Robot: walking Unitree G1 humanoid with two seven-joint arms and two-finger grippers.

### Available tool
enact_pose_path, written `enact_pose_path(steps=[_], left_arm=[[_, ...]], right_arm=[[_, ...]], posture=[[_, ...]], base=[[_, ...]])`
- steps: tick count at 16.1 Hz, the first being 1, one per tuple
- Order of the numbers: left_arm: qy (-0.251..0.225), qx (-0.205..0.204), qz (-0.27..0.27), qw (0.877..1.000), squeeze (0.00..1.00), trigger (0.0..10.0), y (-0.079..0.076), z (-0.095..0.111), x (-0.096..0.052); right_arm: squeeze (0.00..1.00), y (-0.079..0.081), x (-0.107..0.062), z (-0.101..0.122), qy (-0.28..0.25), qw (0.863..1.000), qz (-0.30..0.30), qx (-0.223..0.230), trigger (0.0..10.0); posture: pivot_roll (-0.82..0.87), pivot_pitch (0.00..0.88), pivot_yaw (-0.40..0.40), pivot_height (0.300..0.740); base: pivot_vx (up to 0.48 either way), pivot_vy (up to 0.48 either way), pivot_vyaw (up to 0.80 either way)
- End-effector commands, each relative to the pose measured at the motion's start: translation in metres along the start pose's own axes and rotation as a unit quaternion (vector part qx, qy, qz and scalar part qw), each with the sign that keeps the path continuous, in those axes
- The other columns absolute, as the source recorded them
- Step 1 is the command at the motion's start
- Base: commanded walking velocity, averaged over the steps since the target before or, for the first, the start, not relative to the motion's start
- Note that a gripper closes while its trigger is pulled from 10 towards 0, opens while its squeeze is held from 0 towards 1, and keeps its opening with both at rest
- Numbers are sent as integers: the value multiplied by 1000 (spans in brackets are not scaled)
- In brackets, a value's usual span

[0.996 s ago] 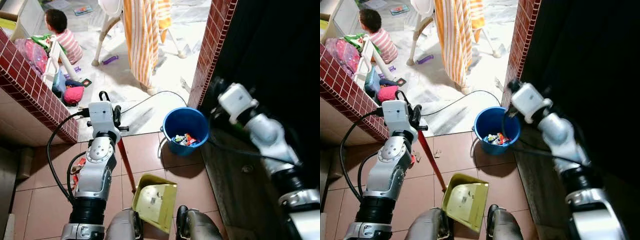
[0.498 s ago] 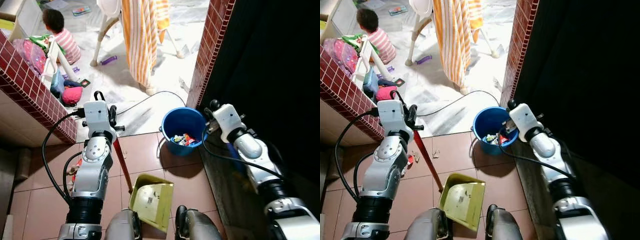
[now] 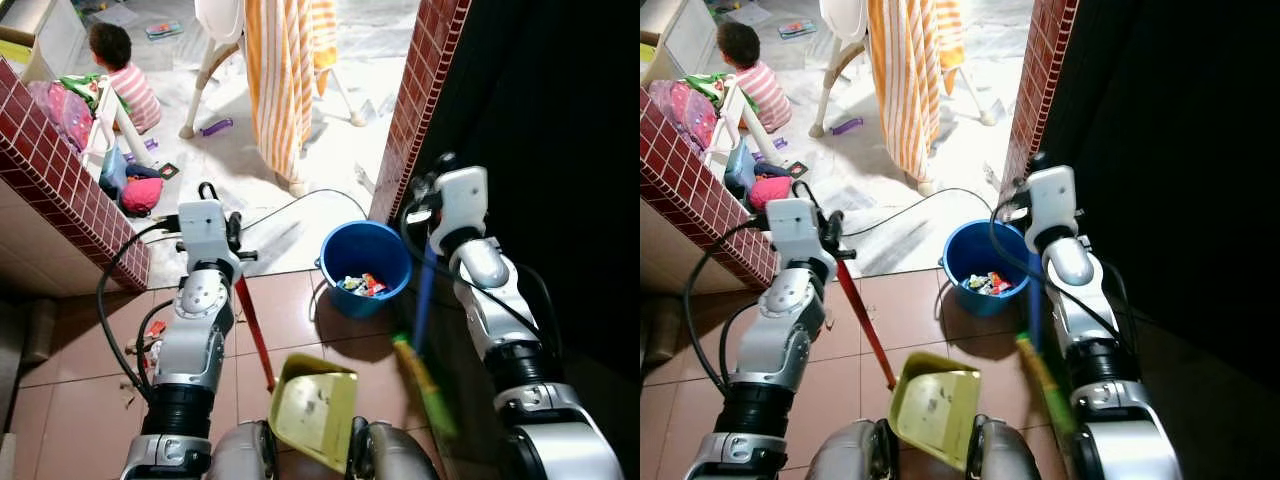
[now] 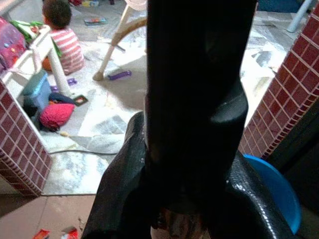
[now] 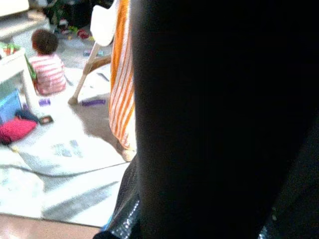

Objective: Sweep floor

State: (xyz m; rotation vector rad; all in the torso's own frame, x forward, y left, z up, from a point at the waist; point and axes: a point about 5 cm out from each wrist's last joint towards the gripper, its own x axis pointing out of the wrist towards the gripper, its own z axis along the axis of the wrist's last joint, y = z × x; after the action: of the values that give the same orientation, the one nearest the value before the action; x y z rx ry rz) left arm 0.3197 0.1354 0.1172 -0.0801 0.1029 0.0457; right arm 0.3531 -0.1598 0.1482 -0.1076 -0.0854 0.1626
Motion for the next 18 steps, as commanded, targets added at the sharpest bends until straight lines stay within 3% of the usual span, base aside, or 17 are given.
enact_pose_path(steps=[1,4,7,10,18], left_arm=[[-25,9,15,1000,0,10000,2,10,4],[-41,34,66,996,0,10000,12,12,9],[-65,63,116,989,0,10000,25,15,13],[-75,77,132,985,0,10000,27,14,16],[-54,65,120,989,0,10000,11,-4,24]], right_arm=[[0,3,2,4,1,998,-9,57,10000],[0,12,1,6,2,998,7,58,10000],[0,26,-1,18,-24,987,18,156,10000],[0,33,-1,33,-50,976,25,208,10000],[0,18,-8,54,-88,991,56,79,10000]], posture=[[-31,82,-8,740],[-34,61,-14,740],[-44,47,-18,740],[-55,42,-20,740],[-112,41,-43,740]], base=[[0,0,0],[0,0,0],[0,0,0],[0,0,0],[0,0,0]])
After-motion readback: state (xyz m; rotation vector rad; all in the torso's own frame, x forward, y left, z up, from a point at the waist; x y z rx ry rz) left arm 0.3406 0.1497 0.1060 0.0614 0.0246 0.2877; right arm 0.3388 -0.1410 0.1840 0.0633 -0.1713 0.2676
